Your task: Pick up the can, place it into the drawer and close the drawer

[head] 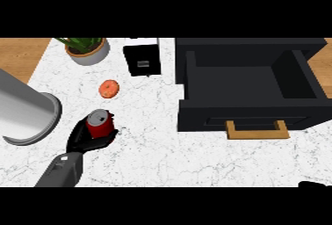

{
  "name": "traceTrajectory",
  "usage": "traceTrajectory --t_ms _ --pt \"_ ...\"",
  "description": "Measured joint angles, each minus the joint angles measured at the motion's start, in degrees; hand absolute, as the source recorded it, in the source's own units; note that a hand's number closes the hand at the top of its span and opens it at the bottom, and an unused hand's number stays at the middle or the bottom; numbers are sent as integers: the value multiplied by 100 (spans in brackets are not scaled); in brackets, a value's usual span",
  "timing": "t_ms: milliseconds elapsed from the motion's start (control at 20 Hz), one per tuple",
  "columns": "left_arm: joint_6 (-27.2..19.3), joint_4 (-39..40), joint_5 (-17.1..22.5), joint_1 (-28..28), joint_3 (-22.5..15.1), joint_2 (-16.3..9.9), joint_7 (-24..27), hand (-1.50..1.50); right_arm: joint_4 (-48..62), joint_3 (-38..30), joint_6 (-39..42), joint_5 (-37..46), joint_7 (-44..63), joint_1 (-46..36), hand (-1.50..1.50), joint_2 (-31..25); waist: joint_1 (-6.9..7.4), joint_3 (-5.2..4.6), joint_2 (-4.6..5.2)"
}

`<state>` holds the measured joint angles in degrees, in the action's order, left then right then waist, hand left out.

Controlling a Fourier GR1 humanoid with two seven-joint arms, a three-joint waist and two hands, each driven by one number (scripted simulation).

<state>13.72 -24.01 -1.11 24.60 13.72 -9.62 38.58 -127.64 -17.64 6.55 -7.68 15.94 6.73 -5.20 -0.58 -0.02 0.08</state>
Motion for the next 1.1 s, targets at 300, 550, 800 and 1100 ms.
traceTrajectory --t_ms 300,550,800,1100 --pt "178 187 20 266 -50 29 169 150 95 8 -77 162 -29 -115 -150 10 7 -1 1" --pt "-128 196 167 480 38 274 146 150 61 -17 -13 144 -89 -57 -150 16 5 -1 0" --pt "-861 196 379 974 255 597 -43 150 -113 9 -84 201 76 -79 -150 24 -9 -2 3" --pt "-1112 -357 480 1275 110 742 -718 150 -95 -11 -124 297 44 -114 -150 26 31 2 -14"
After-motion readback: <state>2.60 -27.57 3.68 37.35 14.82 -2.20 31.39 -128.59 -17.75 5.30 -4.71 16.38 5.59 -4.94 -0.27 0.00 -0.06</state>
